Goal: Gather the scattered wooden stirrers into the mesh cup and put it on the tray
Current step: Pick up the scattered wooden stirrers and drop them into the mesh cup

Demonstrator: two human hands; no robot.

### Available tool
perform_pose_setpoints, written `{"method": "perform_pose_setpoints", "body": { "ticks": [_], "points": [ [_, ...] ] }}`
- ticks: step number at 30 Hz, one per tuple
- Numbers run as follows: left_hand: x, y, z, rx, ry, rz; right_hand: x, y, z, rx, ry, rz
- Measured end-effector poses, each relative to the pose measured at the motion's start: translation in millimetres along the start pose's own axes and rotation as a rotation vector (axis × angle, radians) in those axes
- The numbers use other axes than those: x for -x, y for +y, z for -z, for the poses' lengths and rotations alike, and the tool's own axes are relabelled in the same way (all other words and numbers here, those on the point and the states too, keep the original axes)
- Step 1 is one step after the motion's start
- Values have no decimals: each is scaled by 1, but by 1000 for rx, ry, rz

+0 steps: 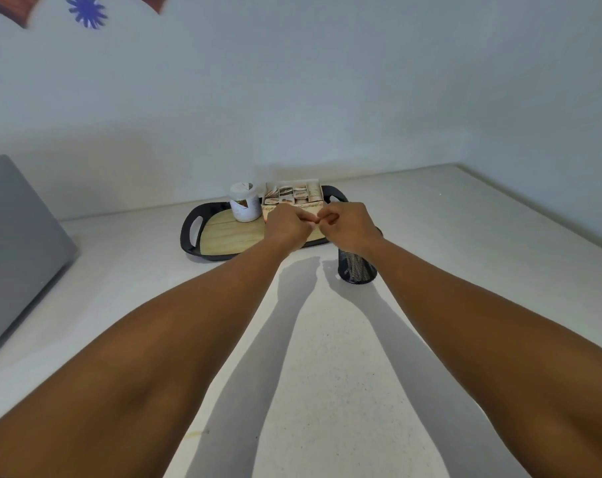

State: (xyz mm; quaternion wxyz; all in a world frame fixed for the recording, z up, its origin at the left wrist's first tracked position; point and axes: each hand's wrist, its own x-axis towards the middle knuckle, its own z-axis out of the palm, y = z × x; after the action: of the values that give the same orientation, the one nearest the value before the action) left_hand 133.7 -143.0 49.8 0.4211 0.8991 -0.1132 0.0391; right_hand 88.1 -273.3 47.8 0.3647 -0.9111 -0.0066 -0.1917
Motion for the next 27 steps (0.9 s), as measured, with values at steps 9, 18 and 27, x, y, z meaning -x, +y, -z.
{"method": "perform_pose_setpoints", "body": {
  "ticks": [9, 18, 27],
  "points": [
    [26, -44, 38, -43, -62, 86, 24, -25, -38, -85, -163, 46],
    [53, -87, 84, -145, -186, 245, 49, -51, -81, -91, -457, 42],
    [87, -142, 137, -435, -367, 399, 78, -82, -121, -75, -705, 89]
  ]
}}
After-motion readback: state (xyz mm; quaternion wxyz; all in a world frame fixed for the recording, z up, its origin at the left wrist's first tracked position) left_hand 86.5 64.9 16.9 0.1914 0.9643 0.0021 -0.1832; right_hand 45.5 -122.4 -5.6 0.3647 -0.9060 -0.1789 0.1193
